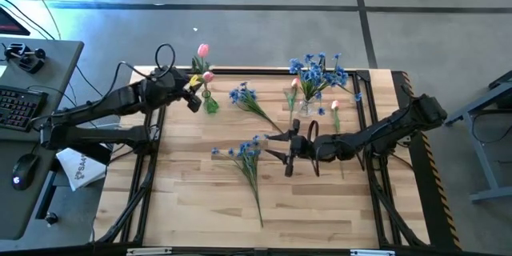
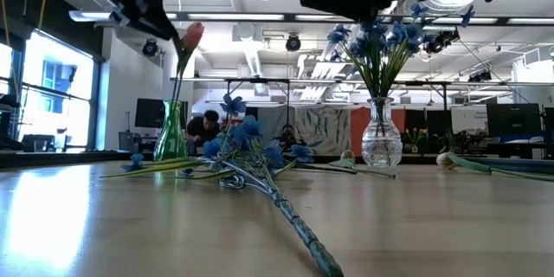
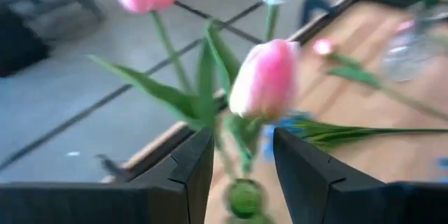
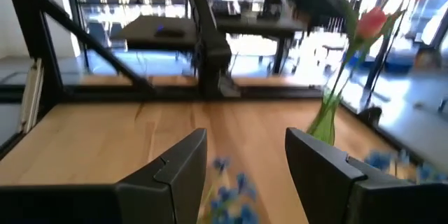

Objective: Sort flowers into vase by color
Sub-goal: Put the bottom left pink tulip into the green vase, then put the right pink tulip into the green vase

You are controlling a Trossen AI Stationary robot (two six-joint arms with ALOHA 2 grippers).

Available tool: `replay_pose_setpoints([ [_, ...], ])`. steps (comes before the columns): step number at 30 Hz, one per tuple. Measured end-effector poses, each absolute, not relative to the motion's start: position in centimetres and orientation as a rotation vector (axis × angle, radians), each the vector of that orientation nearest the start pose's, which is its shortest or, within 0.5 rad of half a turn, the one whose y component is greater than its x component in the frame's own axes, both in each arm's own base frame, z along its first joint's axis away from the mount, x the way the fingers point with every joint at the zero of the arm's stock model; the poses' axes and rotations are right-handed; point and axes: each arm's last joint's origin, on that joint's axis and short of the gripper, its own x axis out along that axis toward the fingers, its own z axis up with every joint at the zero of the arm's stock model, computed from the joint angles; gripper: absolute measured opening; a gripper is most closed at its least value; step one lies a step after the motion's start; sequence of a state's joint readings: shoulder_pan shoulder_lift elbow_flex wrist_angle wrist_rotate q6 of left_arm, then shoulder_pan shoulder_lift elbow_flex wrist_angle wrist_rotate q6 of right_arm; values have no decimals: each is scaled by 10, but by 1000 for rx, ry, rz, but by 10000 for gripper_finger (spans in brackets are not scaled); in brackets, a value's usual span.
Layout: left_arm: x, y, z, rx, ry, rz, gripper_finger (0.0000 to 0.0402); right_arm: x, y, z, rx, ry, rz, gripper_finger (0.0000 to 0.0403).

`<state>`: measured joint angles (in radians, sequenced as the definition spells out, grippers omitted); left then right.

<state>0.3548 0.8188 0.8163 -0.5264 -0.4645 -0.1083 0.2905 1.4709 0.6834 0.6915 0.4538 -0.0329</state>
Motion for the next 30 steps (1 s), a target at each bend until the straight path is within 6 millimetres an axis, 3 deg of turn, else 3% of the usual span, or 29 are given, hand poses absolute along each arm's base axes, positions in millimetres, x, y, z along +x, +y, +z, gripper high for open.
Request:
replay_pose_setpoints([
  [8,150,33,319,-149,429,480,131,267,83,240,111,424,-176,189],
  [13,155,10,315,-142,426,371,130,248,92,234,225,584,-214,189],
  [20,162,-19,281,-187,427,254,130,242,98,214,297,722,-295,189],
  [26,168,-48,239,-255,375,118,130,253,98,197,243,705,-401,189],
  [30,170,-60,222,-276,317,46,130,260,94,186,265,761,-399,189],
])
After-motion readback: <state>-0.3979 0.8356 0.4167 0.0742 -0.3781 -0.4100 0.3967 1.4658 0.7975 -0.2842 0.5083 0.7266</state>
